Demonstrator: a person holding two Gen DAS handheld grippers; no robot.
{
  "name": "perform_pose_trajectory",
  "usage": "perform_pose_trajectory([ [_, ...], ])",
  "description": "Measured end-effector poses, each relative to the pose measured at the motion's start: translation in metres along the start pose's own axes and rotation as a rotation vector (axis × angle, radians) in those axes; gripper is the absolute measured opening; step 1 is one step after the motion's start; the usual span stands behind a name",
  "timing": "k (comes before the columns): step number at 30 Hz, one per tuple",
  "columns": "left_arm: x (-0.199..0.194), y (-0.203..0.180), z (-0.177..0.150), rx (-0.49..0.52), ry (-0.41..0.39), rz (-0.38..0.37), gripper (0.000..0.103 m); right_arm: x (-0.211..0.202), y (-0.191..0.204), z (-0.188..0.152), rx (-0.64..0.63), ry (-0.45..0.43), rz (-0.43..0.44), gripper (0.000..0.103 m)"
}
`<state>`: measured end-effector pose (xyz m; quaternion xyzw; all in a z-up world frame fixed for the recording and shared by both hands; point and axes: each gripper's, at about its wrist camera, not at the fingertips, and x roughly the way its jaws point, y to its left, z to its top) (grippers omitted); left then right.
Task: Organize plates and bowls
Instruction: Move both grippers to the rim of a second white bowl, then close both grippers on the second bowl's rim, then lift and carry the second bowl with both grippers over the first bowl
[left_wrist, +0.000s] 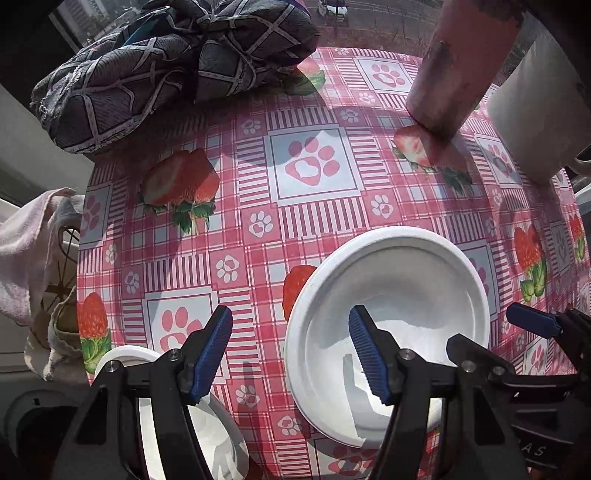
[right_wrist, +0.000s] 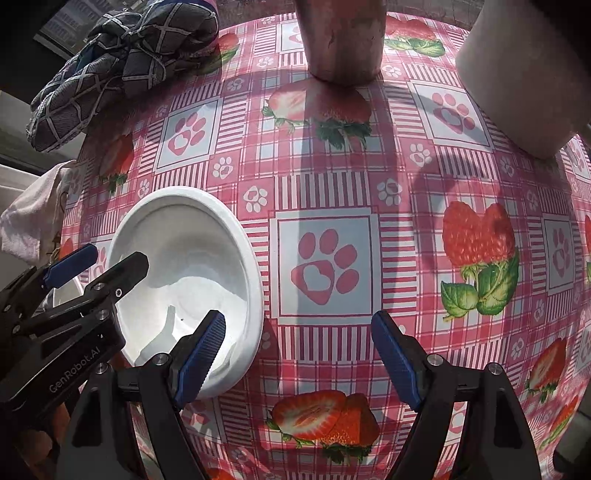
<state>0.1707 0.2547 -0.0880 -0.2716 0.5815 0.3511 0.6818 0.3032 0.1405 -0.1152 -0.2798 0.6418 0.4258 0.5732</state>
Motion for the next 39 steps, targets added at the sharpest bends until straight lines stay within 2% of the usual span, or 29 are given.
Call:
perform_pose_trajectory([
  [3, 0.014, 0.000, 0.005, 0.002, 0.055, 0.000, 0.069, 0.007, 0.002, 0.003, 0.003, 0.004, 0.010, 0.082],
  [5, 0.020, -0.001, 0.006, 0.013, 0.077, 0.000, 0.064, 0.011, 0.003, 0.003, -0.001, 0.004, 0.016, 0.082],
  [7, 0.027, -0.003, 0.007, 0.022, 0.103, -0.012, 0.052, 0.015, 0.007, 0.004, -0.011, 0.008, 0.025, 0.081],
  [8, 0.027, -0.005, 0.008, 0.024, 0.103, -0.023, 0.049, 0.016, 0.008, 0.003, -0.015, 0.010, 0.030, 0.071],
  [9, 0.026, -0.007, 0.008, 0.029, 0.102, -0.031, 0.042, 0.015, 0.009, 0.003, -0.027, 0.001, 0.019, 0.062],
  [10, 0.026, -0.010, 0.008, 0.039, 0.107, -0.039, 0.036, 0.016, 0.013, 0.003, -0.045, -0.004, 0.018, 0.057],
  [12, 0.025, -0.017, 0.009, 0.057, 0.112, -0.030, 0.035, 0.019, 0.020, 0.003, -0.073, 0.002, 0.036, 0.031],
  [14, 0.025, -0.024, 0.009, 0.065, 0.117, -0.036, 0.032, 0.023, 0.022, 0.001, -0.067, 0.033, 0.073, 0.017],
  [18, 0.026, -0.037, -0.001, 0.055, 0.136, -0.058, 0.031, 0.024, 0.016, -0.008, -0.065, 0.051, 0.066, 0.017],
  [22, 0.021, -0.057, -0.028, 0.088, 0.140, -0.069, 0.030, 0.021, 0.006, -0.024, -0.078, 0.082, 0.060, 0.017],
  [27, 0.016, -0.079, -0.064, 0.120, 0.153, -0.090, 0.030, 0.020, -0.004, -0.057, -0.074, 0.110, 0.055, 0.017],
  [39, 0.004, -0.101, -0.159, 0.059, 0.200, -0.138, 0.030, 0.021, 0.001, -0.142, -0.094, 0.155, 0.045, 0.017],
])
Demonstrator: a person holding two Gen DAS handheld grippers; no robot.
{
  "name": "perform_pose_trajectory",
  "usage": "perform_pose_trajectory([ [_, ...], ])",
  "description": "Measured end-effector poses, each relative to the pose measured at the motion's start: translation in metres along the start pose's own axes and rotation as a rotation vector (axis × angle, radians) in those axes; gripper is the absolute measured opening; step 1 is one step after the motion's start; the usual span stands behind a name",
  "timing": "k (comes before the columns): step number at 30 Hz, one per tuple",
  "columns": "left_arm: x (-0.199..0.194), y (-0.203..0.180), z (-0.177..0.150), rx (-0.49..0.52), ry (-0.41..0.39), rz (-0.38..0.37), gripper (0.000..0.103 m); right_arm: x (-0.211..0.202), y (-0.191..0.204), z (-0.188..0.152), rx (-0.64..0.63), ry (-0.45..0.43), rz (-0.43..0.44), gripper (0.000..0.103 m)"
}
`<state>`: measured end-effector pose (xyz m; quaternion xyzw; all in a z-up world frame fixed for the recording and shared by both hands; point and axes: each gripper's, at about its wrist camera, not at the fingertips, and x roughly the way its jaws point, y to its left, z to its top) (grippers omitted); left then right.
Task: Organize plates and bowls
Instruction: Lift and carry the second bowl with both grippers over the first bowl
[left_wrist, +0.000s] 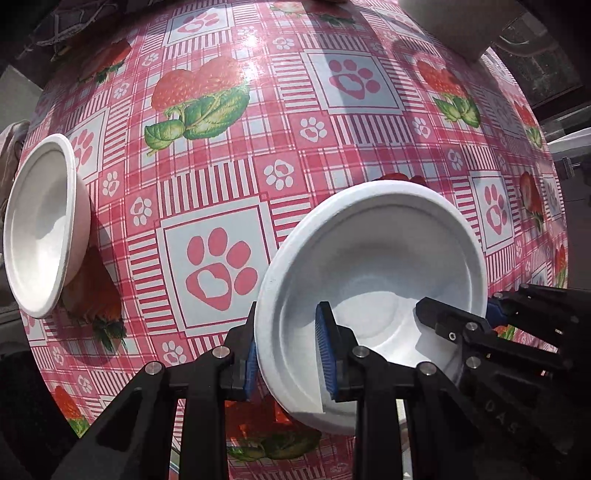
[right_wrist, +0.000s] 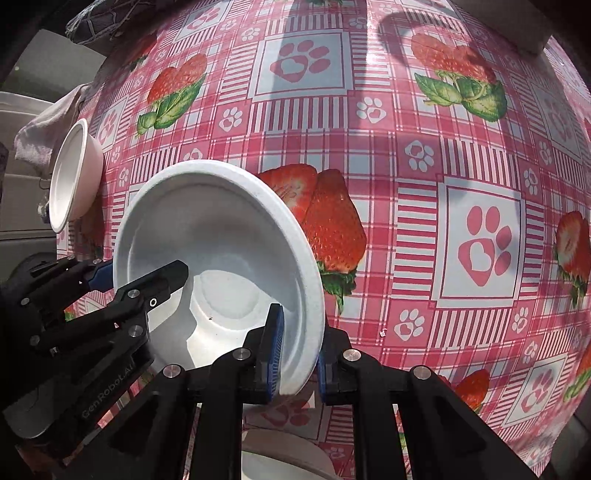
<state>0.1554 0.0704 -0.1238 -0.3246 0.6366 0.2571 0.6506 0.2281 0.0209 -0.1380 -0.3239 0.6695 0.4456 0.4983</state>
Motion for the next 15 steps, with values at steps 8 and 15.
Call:
perform_pose_trajectory([
  [8, 0.008, -0.006, -0.060, -0.032, 0.006, -0.016, 0.030, 0.003, 0.002, -0.051, 0.000, -0.008, -0.013, 0.017],
  [15, 0.000, 0.016, -0.061, -0.065, 0.016, -0.025, 0.030, -0.008, 0.010, -0.061, 0.002, -0.035, -0.004, 0.017],
])
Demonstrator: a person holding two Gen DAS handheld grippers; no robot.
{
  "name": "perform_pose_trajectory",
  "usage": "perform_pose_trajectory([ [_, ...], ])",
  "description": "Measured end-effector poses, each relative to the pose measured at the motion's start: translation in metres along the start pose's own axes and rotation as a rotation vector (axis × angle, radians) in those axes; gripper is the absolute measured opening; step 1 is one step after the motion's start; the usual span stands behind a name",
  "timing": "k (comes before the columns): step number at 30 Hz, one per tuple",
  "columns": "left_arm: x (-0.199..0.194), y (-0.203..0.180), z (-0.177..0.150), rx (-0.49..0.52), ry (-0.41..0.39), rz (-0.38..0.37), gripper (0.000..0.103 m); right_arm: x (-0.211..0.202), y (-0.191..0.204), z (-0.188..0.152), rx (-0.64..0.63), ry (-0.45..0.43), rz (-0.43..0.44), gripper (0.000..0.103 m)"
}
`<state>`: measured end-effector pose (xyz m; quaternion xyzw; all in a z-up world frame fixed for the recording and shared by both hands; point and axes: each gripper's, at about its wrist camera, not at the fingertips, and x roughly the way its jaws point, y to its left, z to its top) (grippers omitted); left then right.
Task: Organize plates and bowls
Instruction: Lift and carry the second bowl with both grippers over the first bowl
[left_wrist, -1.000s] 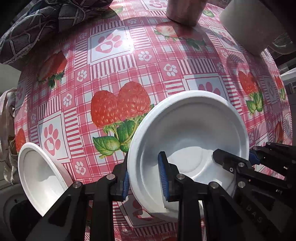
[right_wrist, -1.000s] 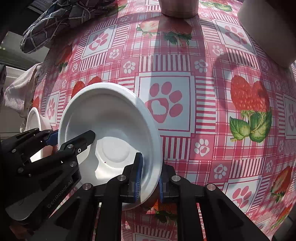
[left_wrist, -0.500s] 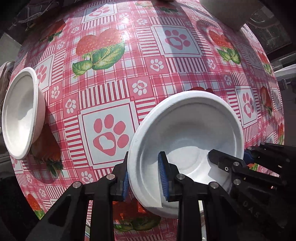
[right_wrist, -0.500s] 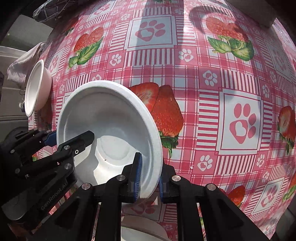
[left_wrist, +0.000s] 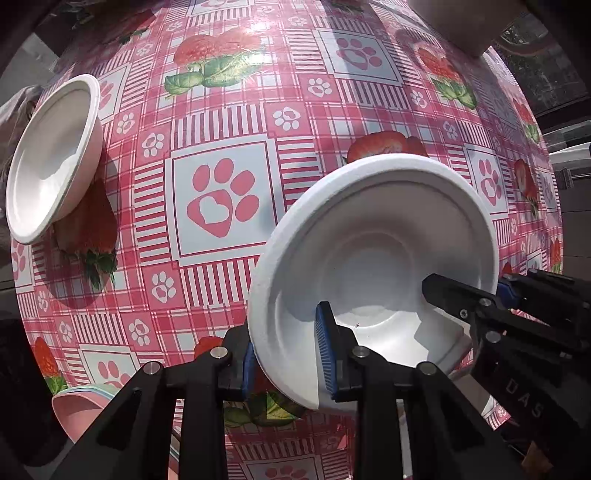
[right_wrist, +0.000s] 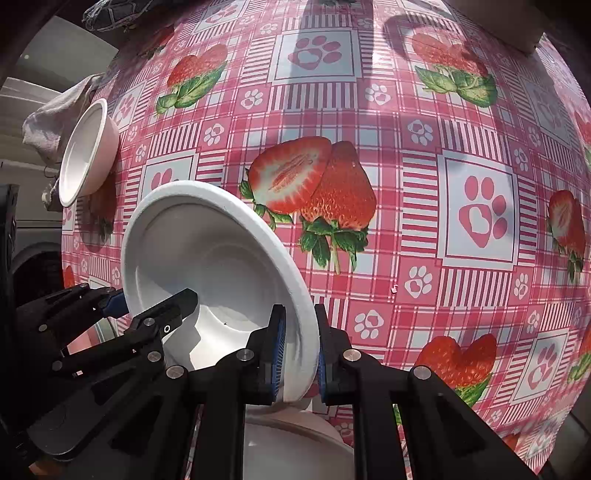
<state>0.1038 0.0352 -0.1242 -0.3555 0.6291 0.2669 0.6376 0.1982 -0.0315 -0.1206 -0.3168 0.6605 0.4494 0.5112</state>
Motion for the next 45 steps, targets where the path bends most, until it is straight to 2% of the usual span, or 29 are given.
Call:
perform_pose_trajectory([
  [8, -0.028, 0.003, 0.004, 0.008, -0.050, -0.005, 0.030, -0.013, -0.009, -0.001, 0.012, -0.023, -0.004, 0.017],
  [13, -0.043, -0.003, 0.002, 0.033, -0.072, -0.009, 0.031, -0.035, -0.021, 0.009, 0.023, -0.041, -0.008, 0.017],
  [16, -0.053, -0.003, -0.006, 0.049, -0.077, -0.023, 0.031, -0.043, -0.027, 0.005, 0.030, -0.053, -0.010, 0.020],
  [20, -0.077, -0.004, -0.002, 0.076, -0.084, -0.028, 0.031, -0.065, -0.033, -0.006, 0.038, -0.062, -0.015, 0.021],
  [27, -0.086, -0.026, -0.011, 0.136, -0.091, -0.043, 0.031, -0.083, -0.037, -0.036, 0.065, -0.066, -0.025, 0.021],
  [45, -0.085, -0.066, -0.058, 0.286, -0.061, -0.055, 0.031, -0.078, -0.056, -0.115, 0.218, -0.039, -0.038, 0.021],
])
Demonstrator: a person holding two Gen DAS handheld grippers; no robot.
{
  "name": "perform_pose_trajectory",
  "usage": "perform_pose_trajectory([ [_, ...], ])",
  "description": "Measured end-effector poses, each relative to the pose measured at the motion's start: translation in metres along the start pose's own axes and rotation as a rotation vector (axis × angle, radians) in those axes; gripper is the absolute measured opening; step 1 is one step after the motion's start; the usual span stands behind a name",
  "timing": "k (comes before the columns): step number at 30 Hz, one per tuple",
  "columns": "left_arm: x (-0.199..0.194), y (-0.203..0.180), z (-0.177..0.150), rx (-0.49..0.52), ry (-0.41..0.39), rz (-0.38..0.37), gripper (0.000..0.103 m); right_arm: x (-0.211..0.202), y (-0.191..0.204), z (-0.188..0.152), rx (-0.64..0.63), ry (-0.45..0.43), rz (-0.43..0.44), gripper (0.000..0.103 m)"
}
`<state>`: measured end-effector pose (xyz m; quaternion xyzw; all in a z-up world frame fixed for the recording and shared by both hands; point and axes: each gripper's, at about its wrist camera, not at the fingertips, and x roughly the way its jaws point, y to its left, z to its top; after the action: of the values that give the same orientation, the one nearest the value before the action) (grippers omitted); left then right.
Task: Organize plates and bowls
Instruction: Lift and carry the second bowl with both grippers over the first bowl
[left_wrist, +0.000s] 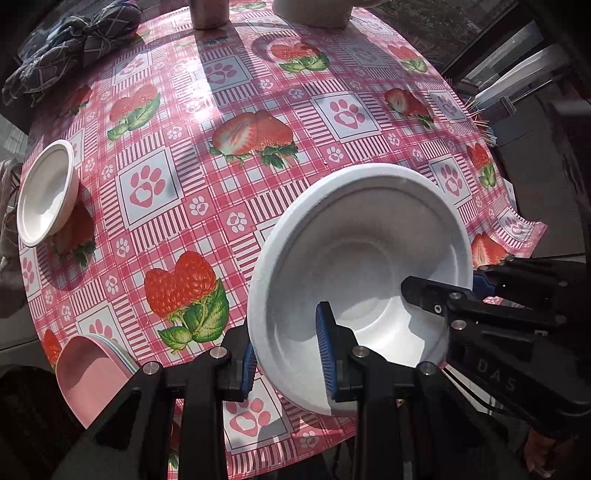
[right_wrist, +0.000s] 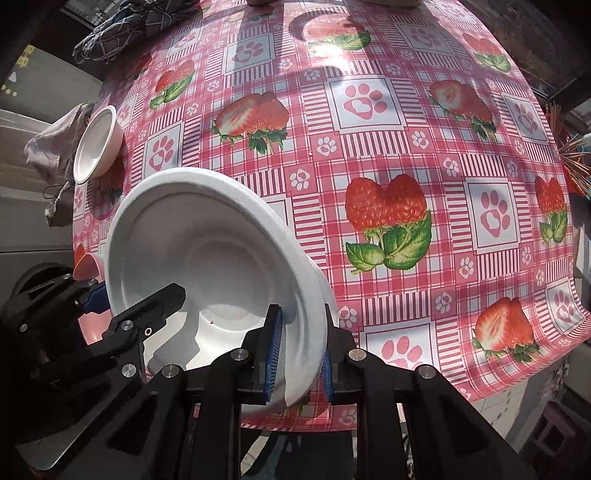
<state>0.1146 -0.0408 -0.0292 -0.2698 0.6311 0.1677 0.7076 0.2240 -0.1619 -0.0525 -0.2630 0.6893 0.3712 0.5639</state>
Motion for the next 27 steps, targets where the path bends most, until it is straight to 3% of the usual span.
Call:
perform_pose_trajectory([
  [14, 0.017, -0.013, -0.012, 0.048, 0.049, -0.003, 0.031, 0.011, -0.011, -0.016, 0.061, 0.018, -0.019, 0.021],
  [22, 0.028, -0.014, -0.014, 0.042, 0.069, 0.002, 0.038, 0.023, -0.007, -0.017, 0.069, 0.041, -0.021, 0.021],
  [27, 0.026, -0.013, -0.013, 0.032, 0.051, -0.009, 0.055, 0.028, -0.009, -0.018, 0.075, 0.050, -0.012, 0.021],
])
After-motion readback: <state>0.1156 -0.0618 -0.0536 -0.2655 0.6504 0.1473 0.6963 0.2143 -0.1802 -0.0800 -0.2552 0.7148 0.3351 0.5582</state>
